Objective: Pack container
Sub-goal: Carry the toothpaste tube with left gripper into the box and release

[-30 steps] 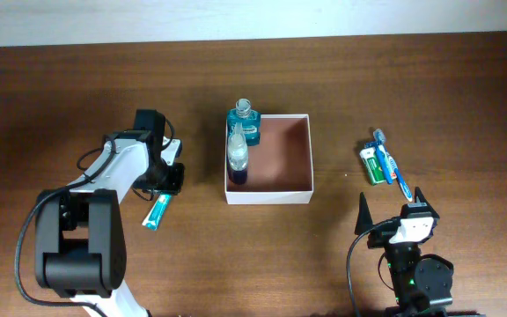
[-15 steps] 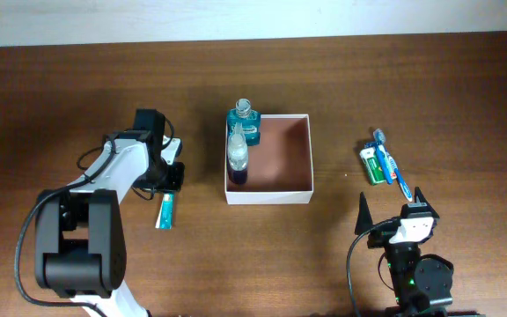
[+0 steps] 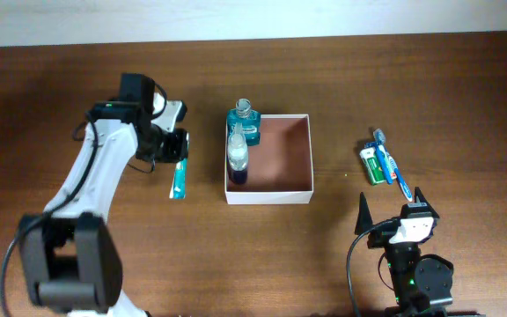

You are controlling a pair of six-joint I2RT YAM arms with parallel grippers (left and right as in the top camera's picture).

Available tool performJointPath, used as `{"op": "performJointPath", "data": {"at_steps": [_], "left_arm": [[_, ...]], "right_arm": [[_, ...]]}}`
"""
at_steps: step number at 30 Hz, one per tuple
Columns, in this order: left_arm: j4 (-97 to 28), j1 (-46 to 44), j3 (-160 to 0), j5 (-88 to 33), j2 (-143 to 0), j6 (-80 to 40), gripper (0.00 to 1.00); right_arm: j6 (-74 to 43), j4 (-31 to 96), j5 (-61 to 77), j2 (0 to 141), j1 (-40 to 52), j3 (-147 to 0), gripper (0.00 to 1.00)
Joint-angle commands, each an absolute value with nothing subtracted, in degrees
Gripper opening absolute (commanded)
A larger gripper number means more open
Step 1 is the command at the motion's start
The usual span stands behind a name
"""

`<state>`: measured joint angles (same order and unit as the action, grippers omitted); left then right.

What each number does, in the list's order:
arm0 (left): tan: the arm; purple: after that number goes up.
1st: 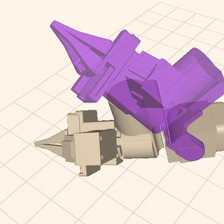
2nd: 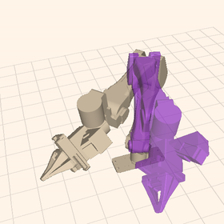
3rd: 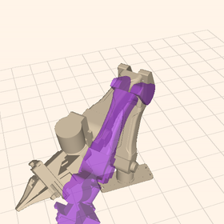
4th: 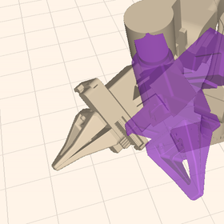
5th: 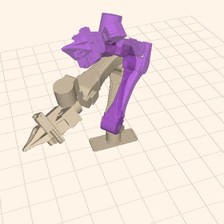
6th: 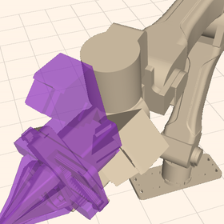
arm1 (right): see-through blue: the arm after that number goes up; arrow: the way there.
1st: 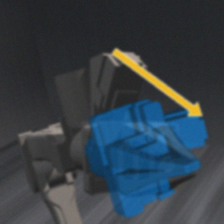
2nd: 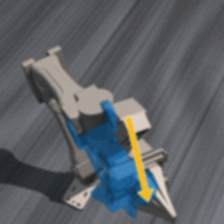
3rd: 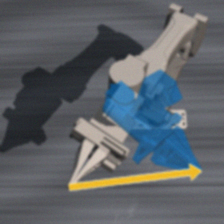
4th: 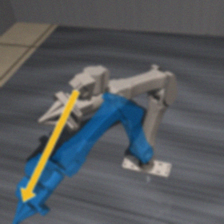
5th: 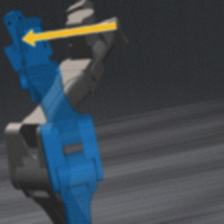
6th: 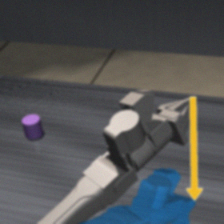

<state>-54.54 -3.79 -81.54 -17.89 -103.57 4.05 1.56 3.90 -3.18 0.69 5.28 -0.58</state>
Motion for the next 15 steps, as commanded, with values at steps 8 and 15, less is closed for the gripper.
{"op": "performJointPath", "data": {"at_steps": [8,15], "left_arm": [[-53.74,-7.40,-83.74,-24.43,-85.21,-4.23,0.11],[-45.54,-14.66,-83.74,-22.15,-80.38,-10.26,0.11]], "right_arm": [[1.50,4.34,-3.49,0.32,4.80,-0.32,0.98],[1.50,4.34,-3.49,0.32,4.80,-0.32,0.99]]}}
